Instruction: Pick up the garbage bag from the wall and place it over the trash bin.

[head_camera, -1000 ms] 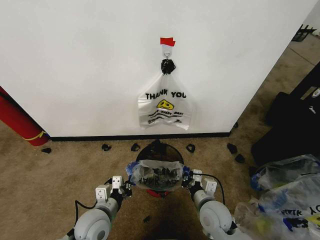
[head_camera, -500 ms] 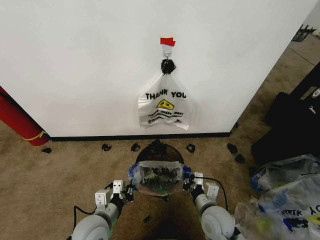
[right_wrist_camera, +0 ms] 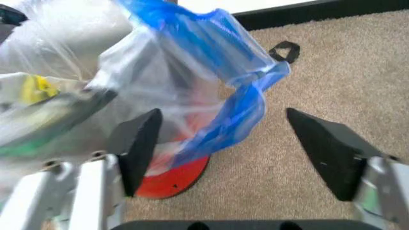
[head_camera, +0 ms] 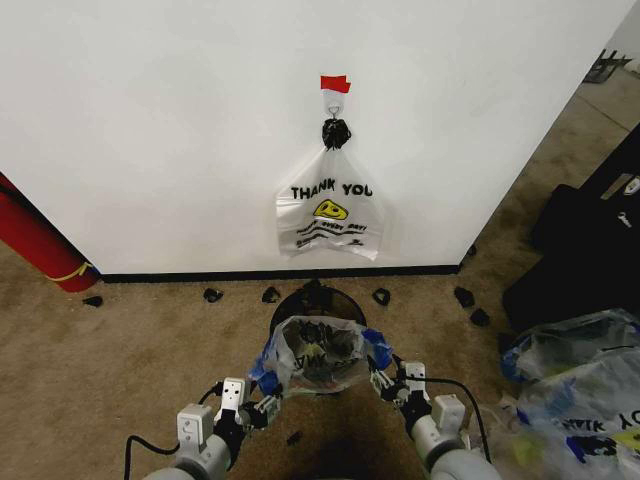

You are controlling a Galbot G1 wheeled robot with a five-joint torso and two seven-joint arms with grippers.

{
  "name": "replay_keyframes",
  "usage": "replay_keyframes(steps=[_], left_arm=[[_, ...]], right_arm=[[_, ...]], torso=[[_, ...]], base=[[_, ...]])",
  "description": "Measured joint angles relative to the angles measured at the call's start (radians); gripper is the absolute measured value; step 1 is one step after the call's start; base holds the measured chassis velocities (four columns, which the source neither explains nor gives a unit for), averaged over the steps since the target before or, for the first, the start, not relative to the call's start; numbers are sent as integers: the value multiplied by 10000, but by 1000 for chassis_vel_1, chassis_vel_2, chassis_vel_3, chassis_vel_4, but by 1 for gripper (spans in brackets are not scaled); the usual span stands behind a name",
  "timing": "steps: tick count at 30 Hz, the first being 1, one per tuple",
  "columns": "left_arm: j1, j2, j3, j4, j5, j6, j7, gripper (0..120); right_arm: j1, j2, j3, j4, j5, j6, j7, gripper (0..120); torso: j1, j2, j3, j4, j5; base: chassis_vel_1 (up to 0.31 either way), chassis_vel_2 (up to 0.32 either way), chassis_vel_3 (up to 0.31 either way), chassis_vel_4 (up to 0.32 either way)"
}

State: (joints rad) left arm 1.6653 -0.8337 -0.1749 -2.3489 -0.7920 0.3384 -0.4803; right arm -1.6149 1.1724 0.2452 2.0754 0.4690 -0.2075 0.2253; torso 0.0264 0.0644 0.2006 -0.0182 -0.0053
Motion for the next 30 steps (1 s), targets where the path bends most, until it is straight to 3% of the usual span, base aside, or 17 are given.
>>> replay_keyframes(steps=[5, 8, 16, 21, 26, 30], left_arm=[[143, -3, -117, -119, 128, -185, 11, 96], [33, -30, -158, 44, 197, -404, 17, 100], [-53, 144, -545, 72, 166, -1296, 308, 100], [-50, 293, -826, 378, 1471, -3584, 1000, 100], [-145, 408, -1321, 555, 1739, -4093, 1320, 100], [-1218, 709, -1412, 1037, 1475, -4180, 1741, 100]], right_arm=[[-440, -65, 307, 189, -94, 303, -216, 94], [-722, -74, 470, 297, -200, 481, -253, 100], [-1021, -71, 815, 333, -653, 1616, -588, 100], [-937, 106, 1127, 600, -400, 2080, -802, 100], [-1017, 332, 1265, 1109, -482, 2251, -867, 100], [-1464, 600, 1558, 1586, -1300, 3135, -1366, 100]], torso=[[0, 0, 0, 1, 0], [0, 0, 0, 0, 0], [1, 0, 1, 0, 0], [2, 0, 2, 1, -3], [2, 0, 2, 4, 1], [2, 0, 2, 1, -4]], base=[[0, 0, 0, 0], [0, 0, 0, 0], [0, 0, 0, 0], [0, 0, 0, 0], [0, 0, 0, 0], [0, 0, 0, 0]])
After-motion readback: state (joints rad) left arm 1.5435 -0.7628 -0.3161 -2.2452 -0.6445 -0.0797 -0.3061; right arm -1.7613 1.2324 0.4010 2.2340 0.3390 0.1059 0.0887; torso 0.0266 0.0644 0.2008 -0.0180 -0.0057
